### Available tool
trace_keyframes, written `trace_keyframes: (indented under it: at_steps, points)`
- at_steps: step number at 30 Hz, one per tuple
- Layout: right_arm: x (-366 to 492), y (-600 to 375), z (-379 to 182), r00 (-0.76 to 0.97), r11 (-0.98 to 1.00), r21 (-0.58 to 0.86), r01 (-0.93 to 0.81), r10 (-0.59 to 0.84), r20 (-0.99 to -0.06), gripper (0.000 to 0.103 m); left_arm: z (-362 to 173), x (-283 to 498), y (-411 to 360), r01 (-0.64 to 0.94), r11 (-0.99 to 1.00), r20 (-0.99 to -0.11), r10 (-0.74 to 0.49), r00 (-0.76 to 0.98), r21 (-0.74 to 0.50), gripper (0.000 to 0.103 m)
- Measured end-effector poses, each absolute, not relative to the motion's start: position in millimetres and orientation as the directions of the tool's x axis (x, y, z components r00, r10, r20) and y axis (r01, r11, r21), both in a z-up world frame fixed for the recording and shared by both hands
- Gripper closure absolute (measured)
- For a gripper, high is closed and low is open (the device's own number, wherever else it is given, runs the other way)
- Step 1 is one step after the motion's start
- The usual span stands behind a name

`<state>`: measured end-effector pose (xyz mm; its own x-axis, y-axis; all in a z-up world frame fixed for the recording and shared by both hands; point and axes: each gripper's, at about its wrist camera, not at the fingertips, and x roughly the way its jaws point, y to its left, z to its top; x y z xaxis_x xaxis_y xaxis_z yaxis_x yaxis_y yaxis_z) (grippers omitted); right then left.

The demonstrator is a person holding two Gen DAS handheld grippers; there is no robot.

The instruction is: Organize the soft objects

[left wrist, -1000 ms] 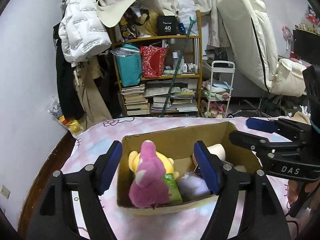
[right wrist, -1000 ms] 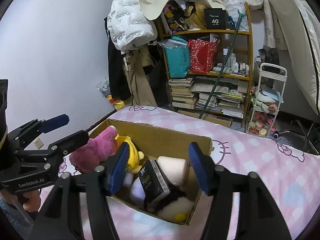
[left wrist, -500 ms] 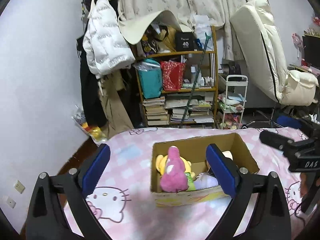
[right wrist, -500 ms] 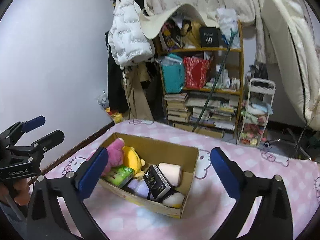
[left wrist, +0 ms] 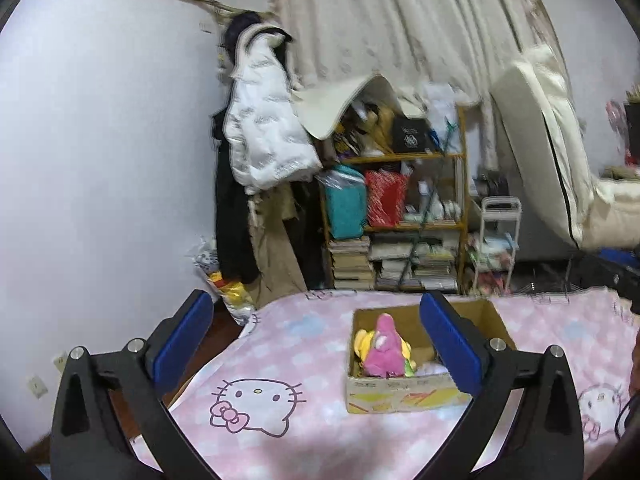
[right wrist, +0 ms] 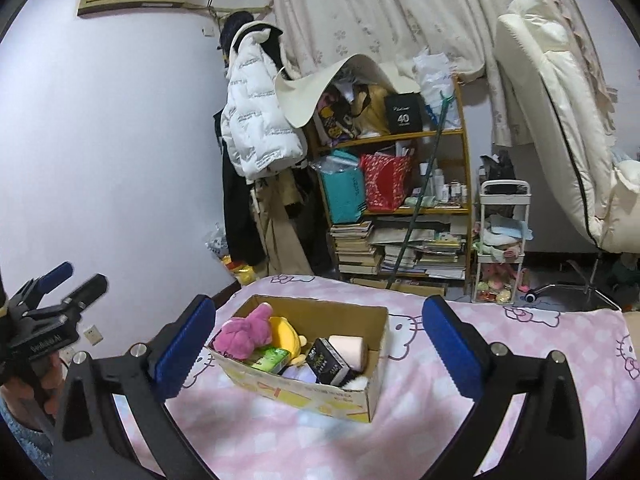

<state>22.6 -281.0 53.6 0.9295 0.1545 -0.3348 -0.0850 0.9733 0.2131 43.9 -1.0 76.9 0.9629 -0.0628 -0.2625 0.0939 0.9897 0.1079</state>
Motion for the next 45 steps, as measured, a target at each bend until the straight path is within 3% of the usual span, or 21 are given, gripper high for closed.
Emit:
trace_keyframes:
  at_steps: [9,29,45]
  points:
    - [9,-287,39,0.949,0.988,0.151,-0.038,0.083,-0.303,0.0,62,32,18,0.103,0.992,-0.266,-0.079,0.961,0.075,0.001]
    - [30,-281,-5,0.911,0.998,0.066,-0.001,0.028,-0.412,0.0,9,62,13,0.158,0.986,-0.4,-0.12,0.909,0.061,0.001]
    - [34,-278,-13,0.909,1.0,0.027,0.003,0.008,-0.416,0.0,-3,66,10,0.161,0.982,-0.412,-0.109,0.905,0.094,0.001]
